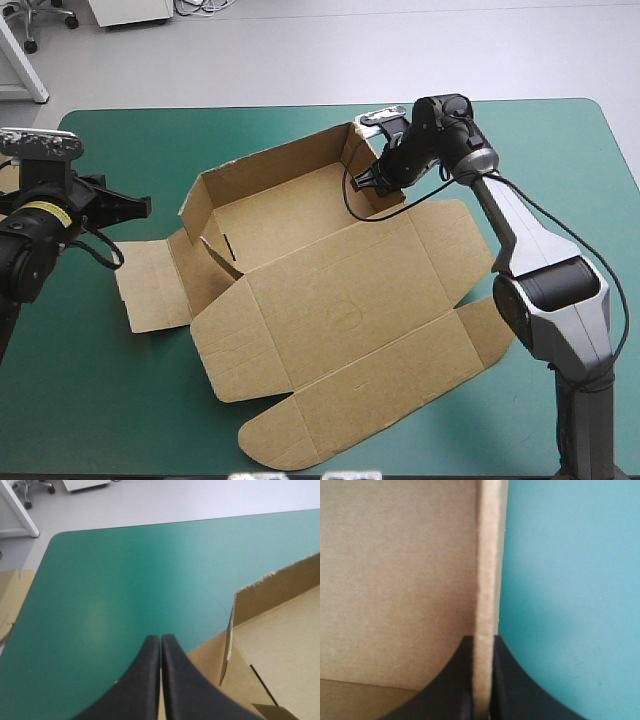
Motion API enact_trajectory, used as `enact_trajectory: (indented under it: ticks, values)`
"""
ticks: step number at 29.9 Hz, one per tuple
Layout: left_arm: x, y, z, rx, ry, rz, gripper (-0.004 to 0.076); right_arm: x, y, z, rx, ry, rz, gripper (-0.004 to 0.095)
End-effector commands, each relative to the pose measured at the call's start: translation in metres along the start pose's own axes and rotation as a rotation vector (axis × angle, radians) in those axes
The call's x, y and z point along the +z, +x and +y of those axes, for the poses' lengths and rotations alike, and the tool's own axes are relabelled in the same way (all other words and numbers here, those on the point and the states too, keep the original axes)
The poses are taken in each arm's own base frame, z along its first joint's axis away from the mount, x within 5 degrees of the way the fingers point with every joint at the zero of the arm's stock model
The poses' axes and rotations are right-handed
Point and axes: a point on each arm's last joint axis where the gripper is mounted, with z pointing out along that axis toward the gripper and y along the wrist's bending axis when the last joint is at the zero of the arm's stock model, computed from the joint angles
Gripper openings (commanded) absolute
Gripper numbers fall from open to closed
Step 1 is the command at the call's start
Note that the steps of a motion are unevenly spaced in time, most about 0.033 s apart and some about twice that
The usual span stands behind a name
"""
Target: Fold the box
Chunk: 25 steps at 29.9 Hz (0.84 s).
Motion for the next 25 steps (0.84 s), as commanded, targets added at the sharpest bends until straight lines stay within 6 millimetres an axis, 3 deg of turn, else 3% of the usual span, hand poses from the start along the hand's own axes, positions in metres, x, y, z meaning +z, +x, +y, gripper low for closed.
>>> enact_trajectory:
  ticks: [1, 6, 12, 19, 25]
  values:
    - [0.005, -0.016, 0.015, -0.107, 0.043, -0.101, 0.0003, -0.050, -0.006, 0.005, 0.003, -0.017, -0.118, -0.0013]
    - [0.041, -0.011, 0.031, -0.215, 0.132, -0.041, 0.0003, -0.063, -0.004, -0.009, 0.050, -0.002, -0.140, -0.0013]
    - [0.066, -0.009, 0.051, -0.278, 0.159, -0.045, 0.0003, -0.097, 0.006, -0.045, 0.153, -0.042, -0.213, -0.0013]
    - [0.081, -0.007, 0.057, -0.352, 0.317, -0.055, 0.0003, -0.124, 0.027, -0.069, 0.217, -0.123, -0.262, -0.0013]
    - [0.080, -0.006, 0.061, -0.341, 0.331, -0.058, 0.0003, -0.174, 0.039, -0.074, 0.228, -0.153, -0.392, -0.0013]
